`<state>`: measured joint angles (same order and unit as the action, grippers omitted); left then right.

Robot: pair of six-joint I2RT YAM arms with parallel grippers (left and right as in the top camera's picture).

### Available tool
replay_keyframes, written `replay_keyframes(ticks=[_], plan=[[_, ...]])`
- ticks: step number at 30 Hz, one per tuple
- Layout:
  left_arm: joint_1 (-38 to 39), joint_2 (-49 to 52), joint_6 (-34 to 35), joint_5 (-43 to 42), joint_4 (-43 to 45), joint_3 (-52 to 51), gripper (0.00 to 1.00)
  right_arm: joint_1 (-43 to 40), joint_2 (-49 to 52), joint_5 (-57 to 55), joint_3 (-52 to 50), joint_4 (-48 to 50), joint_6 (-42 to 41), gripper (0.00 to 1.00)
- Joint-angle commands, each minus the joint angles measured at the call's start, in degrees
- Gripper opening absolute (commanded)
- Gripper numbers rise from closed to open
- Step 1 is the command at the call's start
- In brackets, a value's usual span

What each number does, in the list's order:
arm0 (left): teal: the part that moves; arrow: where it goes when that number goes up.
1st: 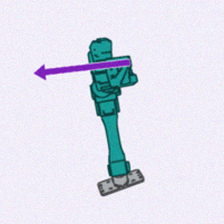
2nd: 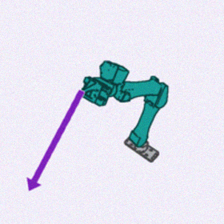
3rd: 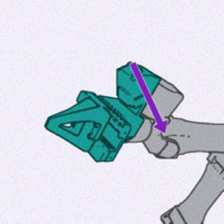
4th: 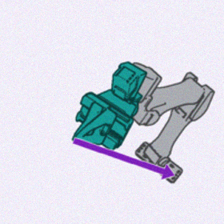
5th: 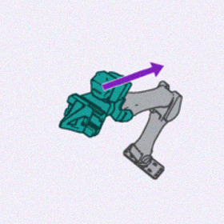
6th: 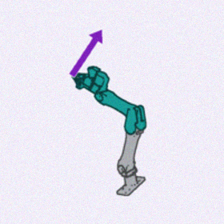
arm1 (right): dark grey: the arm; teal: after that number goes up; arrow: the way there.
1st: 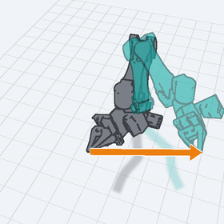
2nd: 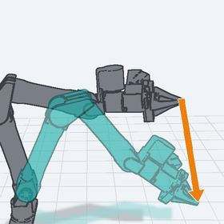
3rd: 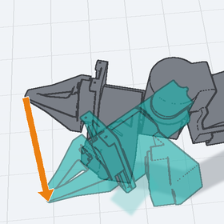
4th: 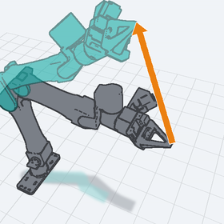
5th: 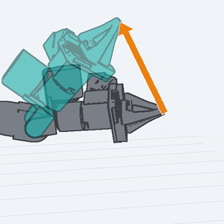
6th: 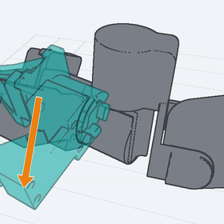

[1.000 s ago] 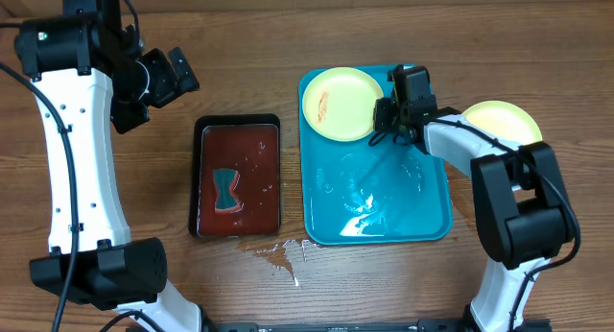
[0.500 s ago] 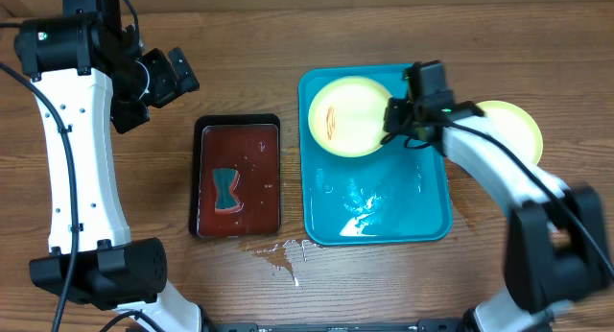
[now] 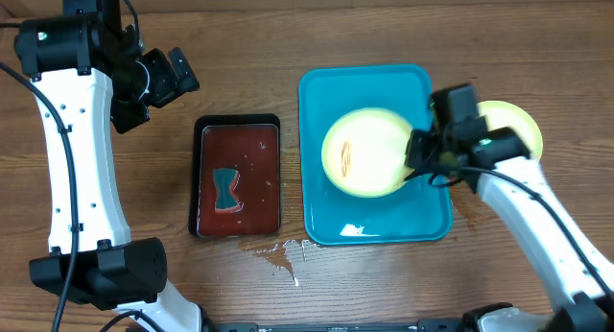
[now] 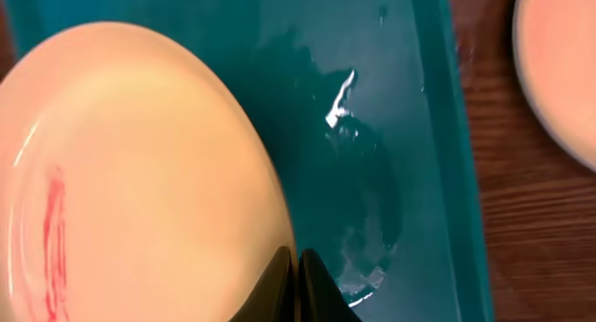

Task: Clean dirty plates on tray and stack at the side
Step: 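Pinch the rim of the remaining yellow plate with the right gripper and pull it down, then grasp the sponge in the black basin with the left gripper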

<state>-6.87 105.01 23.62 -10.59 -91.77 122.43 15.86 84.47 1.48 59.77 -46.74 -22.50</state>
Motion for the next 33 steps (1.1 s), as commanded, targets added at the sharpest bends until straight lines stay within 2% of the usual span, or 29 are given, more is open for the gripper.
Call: replay_keyframes(ticks=[1,5,8,10,13,15,19,22,31,33], plan=[[-0.2,-0.87,-0.46,0.5,-0.04,1.16,1.0,0.59,2.49,0.24,-6.71,4.94,-1.64,0.04],[-0.2,-0.87,0.59,-1.95,-0.17,1.16,1.0,0.59,3.32,1.57,-11.43,11.82,-1.51,0.04],[-0.13,-0.87,-1.25,-9.84,-1.51,1.16,1.0,0.59,3.3,0.44,-11.58,13.33,-1.27,0.05],[0.79,-0.9,-4.61,-11.54,-2.36,1.14,1.0,0.48,3.21,0.5,-10.64,12.5,-1.27,0.19],[3.96,-0.87,-7.15,-5.73,-4.52,1.01,1.0,0.48,1.9,-0.07,-8.04,9.62,-1.07,0.27],[6.99,-0.9,-6.93,1.25,-5.05,0.0,0.96,0.48,0.15,-1.27,-6.03,6.88,-1.07,0.29],[12.31,-0.76,-3.41,9.44,-4.68,-3.82,0.9,0.48,-4.66,-1.42,-2.23,1.79,0.44,0.31],[14.47,-0.76,0.68,14.23,-2.56,-9.42,0.86,0.55,-8.24,-1.16,-1.18,-0.17,0.39,0.33],[13.42,-0.76,0.74,10.93,11.04,-34.86,0.78,0.55,-11.06,2.69,-1.2,-3.56,0.39,0.34],[13.33,-0.76,0.37,10.43,15.76,-40.39,0.69,0.55,-11.06,2.69,-1.2,-3.8,0.37,0.34]])
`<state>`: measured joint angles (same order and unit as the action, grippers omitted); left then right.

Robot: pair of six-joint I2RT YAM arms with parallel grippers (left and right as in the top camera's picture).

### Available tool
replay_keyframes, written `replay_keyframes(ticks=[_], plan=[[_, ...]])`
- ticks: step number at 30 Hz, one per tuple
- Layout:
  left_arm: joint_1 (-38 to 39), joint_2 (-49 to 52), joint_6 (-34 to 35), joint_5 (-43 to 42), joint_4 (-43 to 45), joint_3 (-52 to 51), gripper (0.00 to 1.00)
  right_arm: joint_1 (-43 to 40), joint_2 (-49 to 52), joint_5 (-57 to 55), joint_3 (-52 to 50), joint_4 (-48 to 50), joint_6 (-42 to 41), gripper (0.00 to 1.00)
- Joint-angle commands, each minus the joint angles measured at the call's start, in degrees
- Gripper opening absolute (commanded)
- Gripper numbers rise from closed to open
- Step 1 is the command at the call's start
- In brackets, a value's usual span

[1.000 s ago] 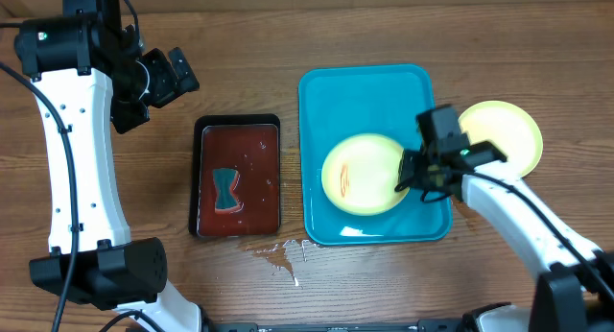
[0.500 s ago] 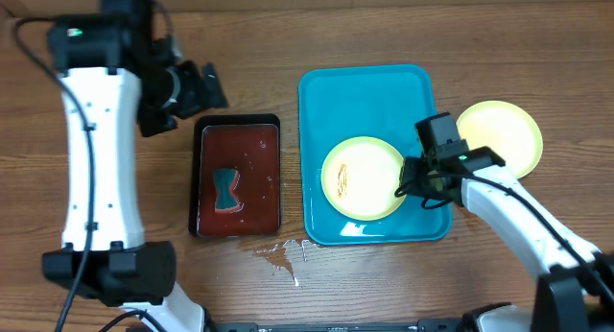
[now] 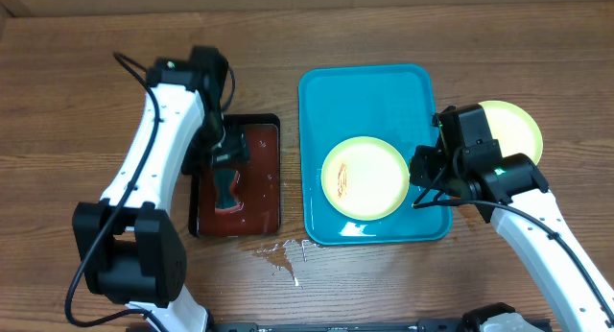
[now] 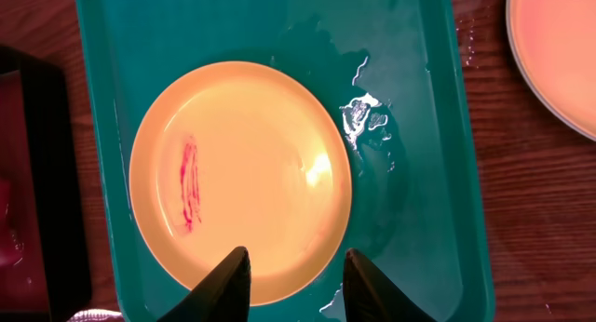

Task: Clean dirty plates on tray and stack at the side
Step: 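Grasp the sponge in the black basin with the left gripper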

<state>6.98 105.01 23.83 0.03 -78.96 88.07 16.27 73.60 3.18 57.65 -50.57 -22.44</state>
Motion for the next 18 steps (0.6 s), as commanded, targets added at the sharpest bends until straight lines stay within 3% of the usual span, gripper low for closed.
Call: replay_keyframes(ticks=[1,4,10,13,15,18], plan=[[-0.55,-0.76,0.15,-0.35,5.05,-8.24,0.66,0.13,-0.2,0.98,0.92,0.07,0.31,0.34],[-0.2,-0.76,0.22,0.22,13.27,-17.03,0.6,0.13,-0.2,0.96,0.92,0.31,0.31,0.35],[-0.31,-0.76,1.05,1.03,23.67,-24.83,0.53,0.13,-0.2,0.96,0.92,0.31,0.28,0.36],[-0.31,-0.76,1.05,1.88,28.06,-26.43,0.32,0.13,-0.2,0.96,0.92,0.26,0.11,0.36],[-0.31,-0.76,1.05,1.57,28.7,-26.4,0.08,0.11,-0.2,0.94,0.92,0.28,0.11,0.34],[-0.31,-0.76,1.03,1.05,27.52,-25.62,0.04,0.11,-0.2,0.74,0.92,0.31,0.11,0.33]])
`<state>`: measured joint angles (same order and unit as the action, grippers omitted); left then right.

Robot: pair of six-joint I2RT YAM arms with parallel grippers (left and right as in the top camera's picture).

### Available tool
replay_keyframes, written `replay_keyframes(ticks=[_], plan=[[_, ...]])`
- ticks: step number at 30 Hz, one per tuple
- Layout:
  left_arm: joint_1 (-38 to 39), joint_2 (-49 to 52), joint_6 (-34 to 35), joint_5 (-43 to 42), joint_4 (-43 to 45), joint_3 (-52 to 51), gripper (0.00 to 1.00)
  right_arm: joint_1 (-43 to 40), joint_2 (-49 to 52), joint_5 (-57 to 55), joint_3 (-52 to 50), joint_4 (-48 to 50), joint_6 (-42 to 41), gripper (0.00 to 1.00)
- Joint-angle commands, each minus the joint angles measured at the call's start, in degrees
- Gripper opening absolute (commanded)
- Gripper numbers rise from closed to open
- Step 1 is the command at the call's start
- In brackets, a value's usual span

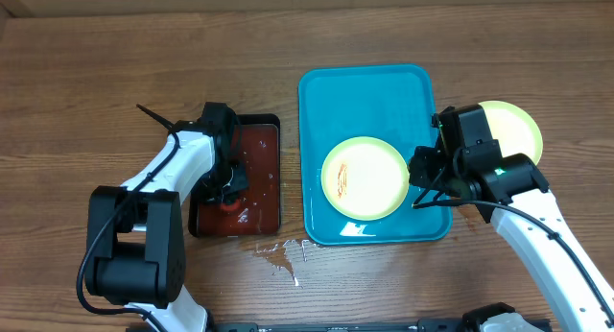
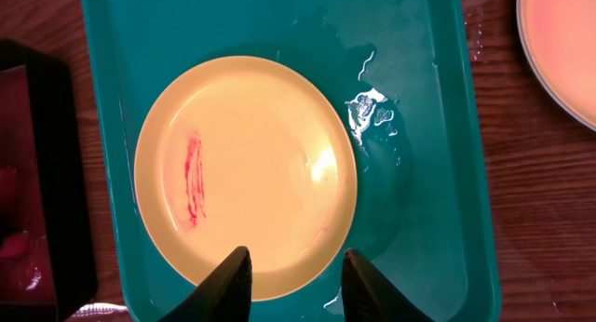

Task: Clean dirty plates on tray and stack at the side
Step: 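Grasp the sponge in the black basin with the left gripper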

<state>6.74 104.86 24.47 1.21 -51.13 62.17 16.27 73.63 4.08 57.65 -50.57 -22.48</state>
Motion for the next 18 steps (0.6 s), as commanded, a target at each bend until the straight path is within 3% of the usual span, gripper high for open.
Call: replay_keyframes(ticks=[1,7,10,15,18], plan=[[-0.09,-0.63,0.39,-0.26,-1.38,0.94,0.04,0.11,-0.22,-0.68,0.92,0.31,0.17,0.33],[-0.07,-0.74,0.33,-0.5,-8.9,7.82,0.05,-0.79,-0.22,-7.23,0.92,0.66,-1.77,0.33],[-0.07,-0.79,-0.09,-1.03,-13.11,12.96,0.04,-3.23,-0.22,-9.64,0.87,0.48,-6.34,0.39],[0.02,-0.79,-0.76,-0.98,-19.17,21.44,0.04,-8.09,0.81,-5.49,0.81,-0.31,-7.02,0.42],[0.04,-0.79,-1.33,-0.81,-20.94,24.92,0.04,-8.96,2.8,-0.79,0.28,-0.55,-2.32,0.42]])
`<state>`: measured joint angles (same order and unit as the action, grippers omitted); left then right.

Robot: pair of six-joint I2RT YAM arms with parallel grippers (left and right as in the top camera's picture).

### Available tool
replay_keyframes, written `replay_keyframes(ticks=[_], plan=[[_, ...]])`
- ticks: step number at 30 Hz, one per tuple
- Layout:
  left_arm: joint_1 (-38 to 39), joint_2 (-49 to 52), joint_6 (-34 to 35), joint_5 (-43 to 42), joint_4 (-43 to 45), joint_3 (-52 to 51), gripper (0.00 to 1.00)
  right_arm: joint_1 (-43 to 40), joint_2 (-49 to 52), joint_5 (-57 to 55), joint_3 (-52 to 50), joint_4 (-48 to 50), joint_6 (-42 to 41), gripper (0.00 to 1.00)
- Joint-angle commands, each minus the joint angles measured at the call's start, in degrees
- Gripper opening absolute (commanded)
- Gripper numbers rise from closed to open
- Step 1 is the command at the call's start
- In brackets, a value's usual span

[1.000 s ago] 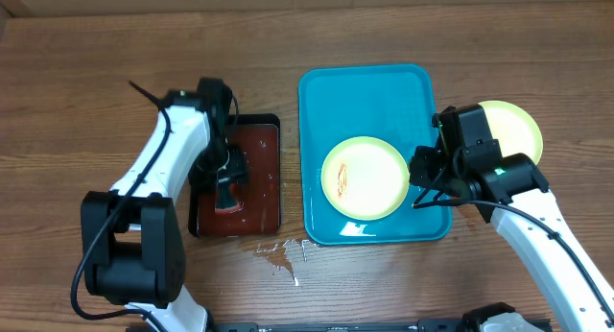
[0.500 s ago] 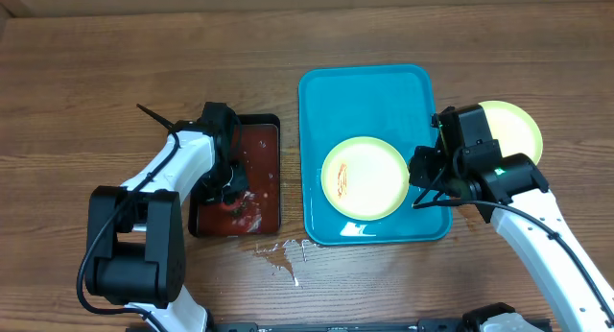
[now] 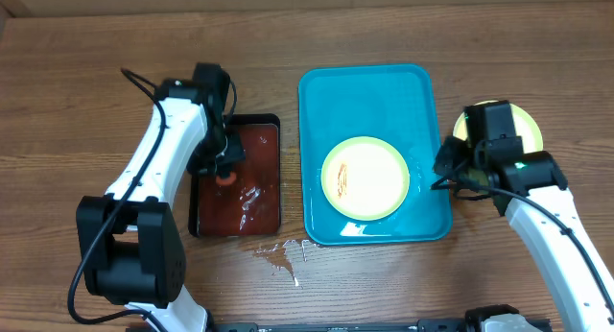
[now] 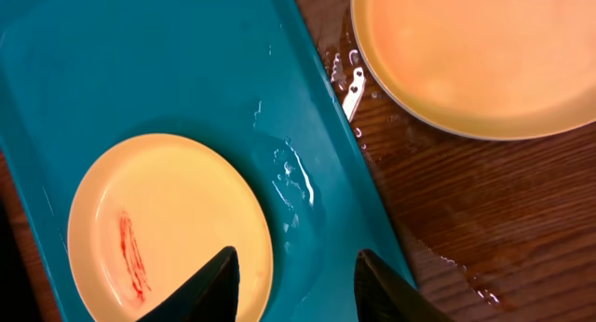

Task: Clean dirty plates on tray and stack at the side
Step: 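Grasp the sponge in the black basin with the left gripper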

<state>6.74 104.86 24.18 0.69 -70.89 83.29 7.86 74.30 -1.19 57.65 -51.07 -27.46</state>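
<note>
A yellow plate (image 3: 365,177) with a red streak lies flat in the teal tray (image 3: 365,83); the right wrist view shows the plate (image 4: 168,229) at lower left. A second, unmarked yellow plate (image 4: 475,52) rests on the table to the right of the tray, half hidden by my right arm in the overhead view. My right gripper (image 4: 303,289) is open and holds nothing, over the tray's right edge. My left gripper (image 3: 225,164) hangs over the black basin (image 3: 203,217) of red liquid, shut on a reddish sponge (image 3: 224,176).
Spilled liquid (image 3: 278,255) lies on the wood in front of the basin. Wet patches (image 4: 447,257) spread on the table between the tray and the side plate, and water glints on the tray floor (image 4: 293,182).
My right gripper, still open, has shifted right from over the streaked plate to the tray's right edge. The left gripper now stands higher in the basin, and the sponge no longer lies on the basin floor.
My right gripper was shut on the streaked plate's rim over the tray, the left arm off beyond the basin. Then the plate lay flat with the right gripper open, the left over the sponge. Then the left was down on the sponge; now it holds it.
</note>
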Motion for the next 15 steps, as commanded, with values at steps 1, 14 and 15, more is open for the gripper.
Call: replay_keyframes(ticks=[1,14,15], plan=[[0.04,-0.79,-1.05,-0.28,-1.33,4.35,0.04,-0.55,2.71,5.51,0.02,-0.02,3.63,0.42],[0.04,-0.79,-1.49,-0.33,-1.29,4.85,0.04,-0.46,13.42,10.34,-2.12,6.01,10.23,0.41],[0.04,-0.79,-1.49,-0.33,-1.29,4.85,0.04,-0.42,14.14,12.0,-2.12,6.56,11.34,0.41]])
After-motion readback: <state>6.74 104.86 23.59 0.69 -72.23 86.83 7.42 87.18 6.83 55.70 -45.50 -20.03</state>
